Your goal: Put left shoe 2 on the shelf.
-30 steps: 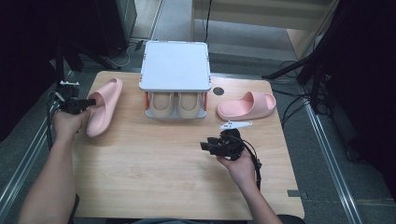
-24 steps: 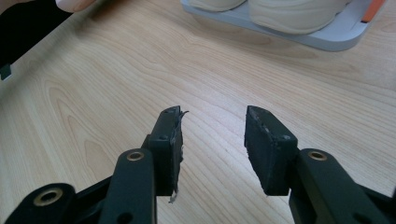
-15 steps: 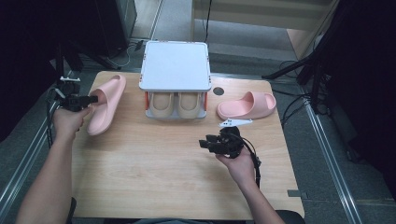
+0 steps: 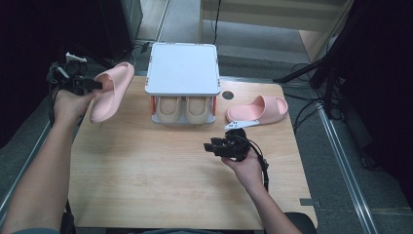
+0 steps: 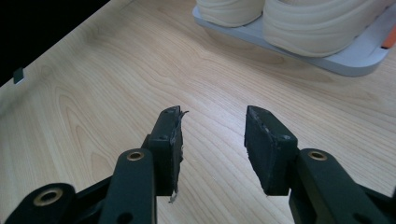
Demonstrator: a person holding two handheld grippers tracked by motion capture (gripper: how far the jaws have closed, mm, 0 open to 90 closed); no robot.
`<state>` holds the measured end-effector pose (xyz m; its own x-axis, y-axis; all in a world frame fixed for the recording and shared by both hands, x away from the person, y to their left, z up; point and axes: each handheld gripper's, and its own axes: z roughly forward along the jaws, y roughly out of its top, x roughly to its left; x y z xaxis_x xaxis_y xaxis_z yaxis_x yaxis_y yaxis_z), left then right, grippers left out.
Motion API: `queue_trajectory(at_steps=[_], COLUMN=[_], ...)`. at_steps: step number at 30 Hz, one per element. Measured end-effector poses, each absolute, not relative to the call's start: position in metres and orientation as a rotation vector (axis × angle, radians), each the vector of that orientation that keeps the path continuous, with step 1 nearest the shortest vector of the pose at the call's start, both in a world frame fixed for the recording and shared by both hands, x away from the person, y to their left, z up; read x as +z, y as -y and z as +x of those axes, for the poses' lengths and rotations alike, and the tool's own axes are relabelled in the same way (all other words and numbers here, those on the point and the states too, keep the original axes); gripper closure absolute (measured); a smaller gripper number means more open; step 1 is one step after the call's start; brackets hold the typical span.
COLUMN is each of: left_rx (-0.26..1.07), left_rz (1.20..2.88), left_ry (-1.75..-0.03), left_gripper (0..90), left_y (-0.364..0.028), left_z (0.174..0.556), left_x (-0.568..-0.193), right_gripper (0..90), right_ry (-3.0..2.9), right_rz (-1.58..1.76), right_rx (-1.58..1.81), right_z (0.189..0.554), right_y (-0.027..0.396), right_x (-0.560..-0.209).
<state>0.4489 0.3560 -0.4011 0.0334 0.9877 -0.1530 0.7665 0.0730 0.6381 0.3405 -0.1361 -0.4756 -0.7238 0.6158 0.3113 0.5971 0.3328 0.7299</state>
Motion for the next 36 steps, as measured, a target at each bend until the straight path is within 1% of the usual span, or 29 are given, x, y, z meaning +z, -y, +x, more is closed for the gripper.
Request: queue_trajectory(at_steps=[2, 3, 4, 5, 7, 8, 9, 10, 11, 12, 15, 16, 17, 20, 21, 24, 26, 27, 29, 30, 36], left_rx=[0.496, 0.496, 0.506, 0.506, 0.52, 0.534, 0.534, 0.553, 0.553, 0.559, 0.572, 0.583, 0.583, 0.6, 0.6, 0.587, 0.587, 0.585, 0.584, 0.577, 0.567], left_rz=[1.715, 1.715, 1.716, 1.716, 1.736, 1.746, 1.746, 1.762, 1.762, 1.775, 1.786, 1.802, 1.802, 1.812, 1.812, 1.831, 1.834, 1.845, 1.849, 1.863, 1.861], left_ry=[-1.771, -1.771, -1.764, -1.764, -1.762, -1.759, -1.759, -1.747, -1.747, -1.736, -1.722, -1.707, -1.707, -1.686, -1.686, -1.687, -1.686, -1.668, -1.661, -1.654, -1.664], left_gripper=[81.6, 81.7, 81.6, 81.6, 81.7, 81.4, 81.2, 81.0, 81.0, 81.1, 81.2, 81.5, 81.5, 81.4, 81.4, 81.3, 81.2, 81.2, 81.2, 81.2, 81.0], left_y=[-0.352, -0.352, -0.346, -0.346, -0.341, -0.335, -0.335, -0.327, -0.327, -0.318, -0.307, -0.296, -0.296, -0.276, -0.276, -0.257, -0.251, -0.24, -0.236, -0.227, -0.211], left_z=[0.452, 0.452, 0.455, 0.455, 0.46, 0.467, 0.467, 0.472, 0.472, 0.478, 0.483, 0.488, 0.488, 0.501, 0.501, 0.517, 0.52, 0.526, 0.529, 0.534, 0.549], left_x=[-0.386, -0.386, -0.375, -0.375, -0.363, -0.35, -0.35, -0.339, -0.339, -0.328, -0.318, -0.31, -0.31, -0.301, -0.301, -0.298, -0.299, -0.302, -0.304, -0.308, -0.32], right_gripper=[57.8, 57.8, 57.8, 57.7, 57.7, 57.8, 57.8, 57.7, 57.7, 57.7, 57.7, 57.7, 57.7, 57.7, 57.7, 57.7, 57.7, 57.7, 57.7, 57.7, 57.7], right_ry=[-2.557, -2.557, -2.56, -2.564, -2.567, -2.568, -2.567, -2.567, -2.567, -2.564, -2.56, -2.562, -2.562, -2.565, -2.565, -2.566, -2.565, -2.561, -2.561, -2.563, -2.558], right_rz=[1.141, 1.141, 1.13, 1.129, 1.128, 1.128, 1.129, 1.127, 1.127, 1.127, 1.131, 1.135, 1.135, 1.126, 1.126, 1.122, 1.126, 1.132, 1.13, 1.133, 1.128], right_rx=[1.382, 1.382, 1.379, 1.379, 1.381, 1.382, 1.384, 1.385, 1.385, 1.389, 1.394, 1.391, 1.391, 1.388, 1.388, 1.39, 1.395, 1.395, 1.396, 1.394, 1.399], right_z=[0.341, 0.341, 0.341, 0.341, 0.341, 0.341, 0.342, 0.342, 0.342, 0.342, 0.342, 0.343, 0.343, 0.343, 0.343, 0.342, 0.342, 0.343, 0.344, 0.344, 0.343], right_y=[0.134, 0.134, 0.133, 0.132, 0.132, 0.132, 0.133, 0.133, 0.133, 0.133, 0.134, 0.133, 0.133, 0.133, 0.133, 0.133, 0.133, 0.133, 0.133, 0.133, 0.135], right_x=[-0.475, -0.475, -0.475, -0.475, -0.475, -0.475, -0.475, -0.475, -0.475, -0.475, -0.475, -0.475, -0.475, -0.475, -0.475, -0.475, -0.475, -0.475, -0.475, -0.475, -0.474])
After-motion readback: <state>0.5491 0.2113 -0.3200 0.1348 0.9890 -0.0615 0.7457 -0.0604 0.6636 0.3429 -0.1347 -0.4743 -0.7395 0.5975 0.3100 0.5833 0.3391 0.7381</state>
